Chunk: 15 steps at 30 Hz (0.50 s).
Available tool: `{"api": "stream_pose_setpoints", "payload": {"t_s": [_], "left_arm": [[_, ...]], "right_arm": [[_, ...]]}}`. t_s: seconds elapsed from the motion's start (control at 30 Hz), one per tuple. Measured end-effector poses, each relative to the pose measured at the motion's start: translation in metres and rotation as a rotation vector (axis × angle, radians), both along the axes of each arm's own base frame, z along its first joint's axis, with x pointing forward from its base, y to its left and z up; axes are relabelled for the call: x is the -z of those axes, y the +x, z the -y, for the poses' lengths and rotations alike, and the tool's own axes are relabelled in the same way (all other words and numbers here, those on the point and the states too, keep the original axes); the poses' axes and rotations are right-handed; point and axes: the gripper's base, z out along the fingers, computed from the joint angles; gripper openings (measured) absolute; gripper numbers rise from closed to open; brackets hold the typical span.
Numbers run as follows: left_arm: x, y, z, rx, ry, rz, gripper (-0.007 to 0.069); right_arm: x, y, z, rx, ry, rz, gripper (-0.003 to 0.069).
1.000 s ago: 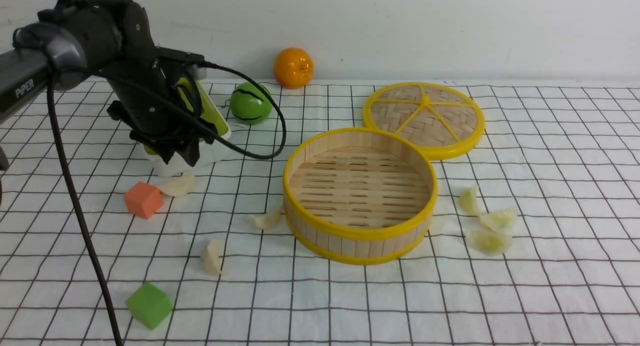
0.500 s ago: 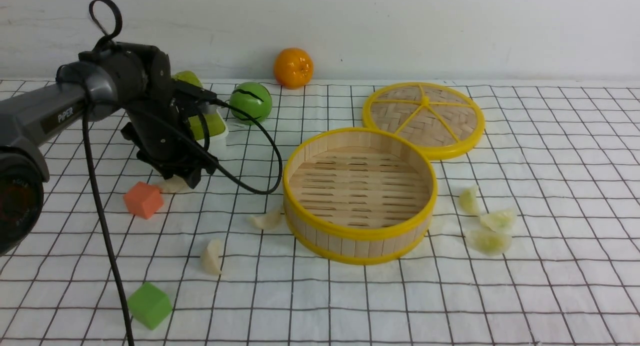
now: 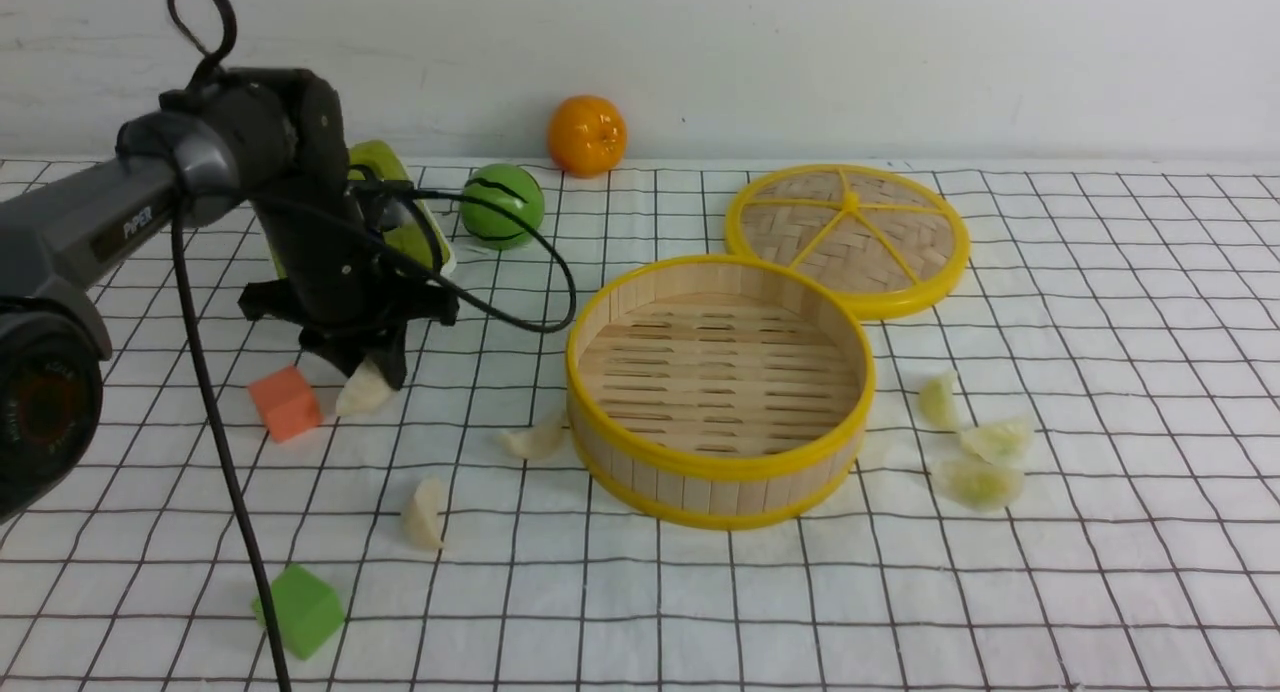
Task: Put the dumplings into the steamer on the table with the white tablecloth.
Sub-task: 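Reach for and grasp a dumpling on the table with the left gripper, then place the dumpling into the bamboo steamer basket with the left gripper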
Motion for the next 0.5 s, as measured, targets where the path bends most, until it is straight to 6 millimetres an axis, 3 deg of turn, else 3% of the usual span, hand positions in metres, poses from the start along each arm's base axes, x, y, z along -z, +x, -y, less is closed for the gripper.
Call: {"api": "stream_pose_setpoints", "payload": {"t_s": [0.07, 0.13, 0.17, 0.23, 0.27, 0.3, 0.4, 0.5], "left_arm": [[-0.010, 0.000, 0.007, 0.002, -0.052, 0.012, 0.0170], [-0.044, -0.003, 0.042, 0.061, -0.202, 0.082, 0.0170], [-0.048, -0.004, 0.048, 0.075, -0.212, 0.092, 0.0170], [-0.065, -0.015, 0.094, 0.177, -0.277, 0.128, 0.0170], [-0.066, -0.017, 0.098, 0.186, -0.279, 0.130, 0.0170], [-0.068, -0.025, 0.125, 0.234, -0.283, 0.142, 0.0170], [-0.056, -0.037, 0.175, 0.270, -0.231, 0.201, 0.0170], [-0.037, -0.038, 0.199, 0.229, -0.148, 0.263, 0.0170]], "right_arm": [[0.000, 0.000, 0.000, 0.000, 0.002, 0.000, 0.0048], [0.000, 0.000, 0.000, 0.001, 0.008, 0.000, 0.0050], [0.000, 0.000, 0.000, 0.001, 0.008, 0.000, 0.0050], [0.000, 0.000, 0.000, 0.001, 0.008, 0.000, 0.0051], [0.000, 0.000, 0.000, 0.001, 0.008, 0.000, 0.0053], [0.000, 0.000, 0.000, 0.001, 0.009, 0.000, 0.0053], [0.000, 0.000, 0.000, 0.001, 0.009, 0.000, 0.0055], [0.000, 0.000, 0.000, 0.001, 0.009, 0.000, 0.0059]]}}
